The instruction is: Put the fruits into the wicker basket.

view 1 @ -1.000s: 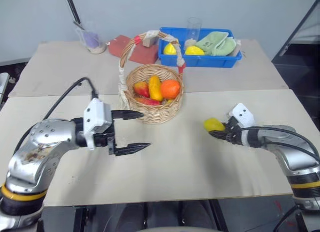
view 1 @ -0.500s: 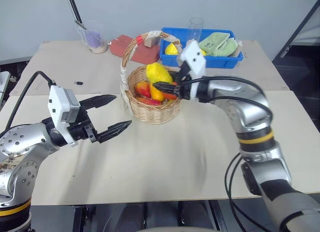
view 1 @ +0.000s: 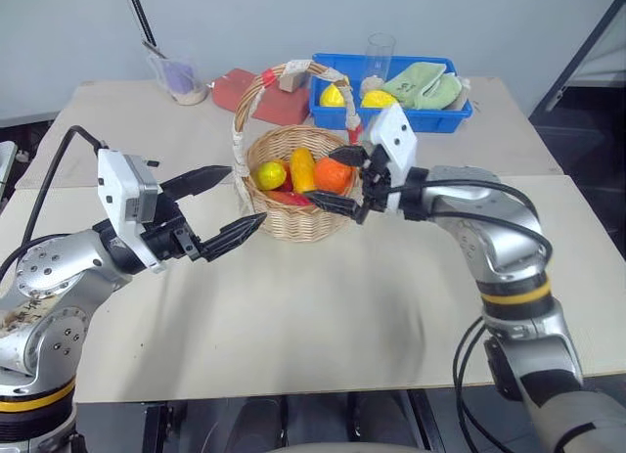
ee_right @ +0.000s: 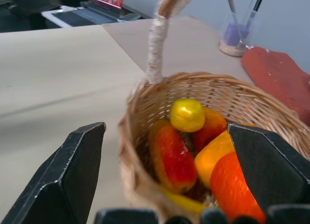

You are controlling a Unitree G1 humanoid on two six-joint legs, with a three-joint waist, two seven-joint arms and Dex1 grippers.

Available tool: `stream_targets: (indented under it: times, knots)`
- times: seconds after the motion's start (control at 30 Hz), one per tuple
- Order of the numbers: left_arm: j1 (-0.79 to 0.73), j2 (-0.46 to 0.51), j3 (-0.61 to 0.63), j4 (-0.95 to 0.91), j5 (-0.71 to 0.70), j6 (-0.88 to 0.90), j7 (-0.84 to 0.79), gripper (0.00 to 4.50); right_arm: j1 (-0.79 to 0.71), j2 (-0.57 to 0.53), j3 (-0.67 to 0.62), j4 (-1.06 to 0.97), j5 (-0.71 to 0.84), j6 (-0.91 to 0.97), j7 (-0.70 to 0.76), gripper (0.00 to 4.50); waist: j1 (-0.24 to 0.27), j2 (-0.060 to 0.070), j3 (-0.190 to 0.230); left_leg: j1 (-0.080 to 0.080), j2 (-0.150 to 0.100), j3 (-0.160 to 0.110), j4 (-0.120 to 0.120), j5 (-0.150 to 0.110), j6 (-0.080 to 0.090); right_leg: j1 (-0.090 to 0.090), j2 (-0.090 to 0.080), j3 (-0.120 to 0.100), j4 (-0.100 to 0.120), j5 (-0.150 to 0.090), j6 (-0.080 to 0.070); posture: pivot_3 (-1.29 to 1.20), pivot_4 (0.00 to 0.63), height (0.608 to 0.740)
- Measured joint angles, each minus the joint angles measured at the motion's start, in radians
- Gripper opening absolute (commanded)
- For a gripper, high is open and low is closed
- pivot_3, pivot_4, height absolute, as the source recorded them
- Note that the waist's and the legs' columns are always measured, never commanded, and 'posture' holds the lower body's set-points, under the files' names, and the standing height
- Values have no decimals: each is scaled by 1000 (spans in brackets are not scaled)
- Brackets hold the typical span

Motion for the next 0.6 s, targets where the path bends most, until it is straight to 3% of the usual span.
stream_targets:
  times: [0.13, 0.27, 0.53, 0.6]
  knots:
    - [-8, -1, -21, 3, 5, -1, -1, 4500, 23, 0, -44, 52, -54, -51, -89, 4479, 0, 0, 0, 1, 0, 1, 0, 0, 0, 0, 0, 1, 0, 0, 0, 0, 150, 740]
    - [-37, -1, -40, 11, 17, -3, -2, 4500, -51, 80, -72, 262, -114, -160, -190, 4479, -6, 0, 0, 1, 0, 2, -1, 1, -1, 0, 1, 2, 0, 0, 0, 0, 150, 740]
    - [-52, -1, -61, 25, 28, -5, -8, 4500, -211, 162, -86, 628, -150, -346, -216, 4479, -7, 0, 0, 0, 0, 2, -1, 1, -1, -1, 0, 1, -1, 0, 0, 0, 150, 740]
    - [-57, -1, -63, 25, 28, -5, -6, 4500, -234, 175, -100, 691, -149, -377, -213, 3972, -6, 0, 0, 0, 0, 2, -1, 1, -1, -1, 0, 1, -1, 0, 0, 0, 150, 740]
